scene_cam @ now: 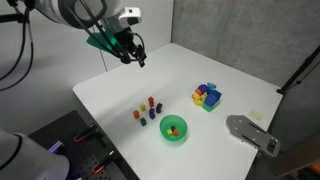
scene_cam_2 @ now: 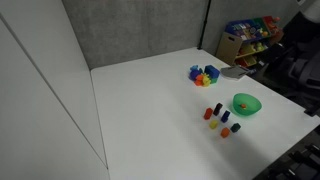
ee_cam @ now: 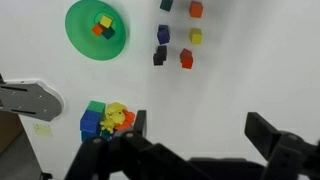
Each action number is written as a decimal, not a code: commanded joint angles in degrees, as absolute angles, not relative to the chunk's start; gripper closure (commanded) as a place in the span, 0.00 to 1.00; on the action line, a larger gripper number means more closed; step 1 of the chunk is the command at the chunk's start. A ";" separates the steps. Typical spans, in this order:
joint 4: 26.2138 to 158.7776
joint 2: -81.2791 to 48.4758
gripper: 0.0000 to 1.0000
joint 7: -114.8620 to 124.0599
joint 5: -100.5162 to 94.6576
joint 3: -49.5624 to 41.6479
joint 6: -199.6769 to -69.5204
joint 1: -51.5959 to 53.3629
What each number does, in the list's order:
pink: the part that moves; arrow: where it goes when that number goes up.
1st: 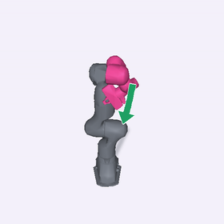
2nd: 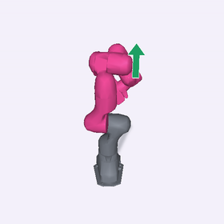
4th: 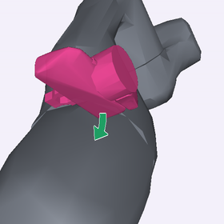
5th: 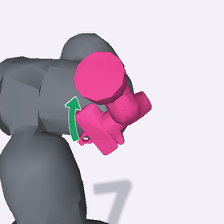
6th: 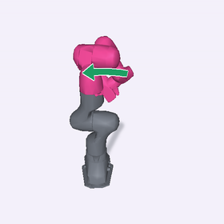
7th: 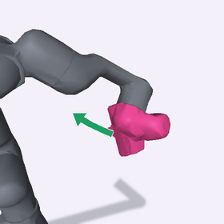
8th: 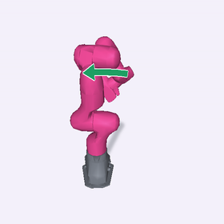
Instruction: Put a small orange block in the bowl
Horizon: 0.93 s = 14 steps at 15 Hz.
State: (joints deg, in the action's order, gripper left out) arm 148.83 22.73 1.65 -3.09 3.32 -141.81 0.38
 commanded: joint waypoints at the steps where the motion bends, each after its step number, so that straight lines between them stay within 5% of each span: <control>1: 148.74 22.75 0.00 1.73 -3.20 3.08 -141.64 0.62; 14: 145.26 13.30 0.00 1.68 1.32 1.68 -139.68 1.03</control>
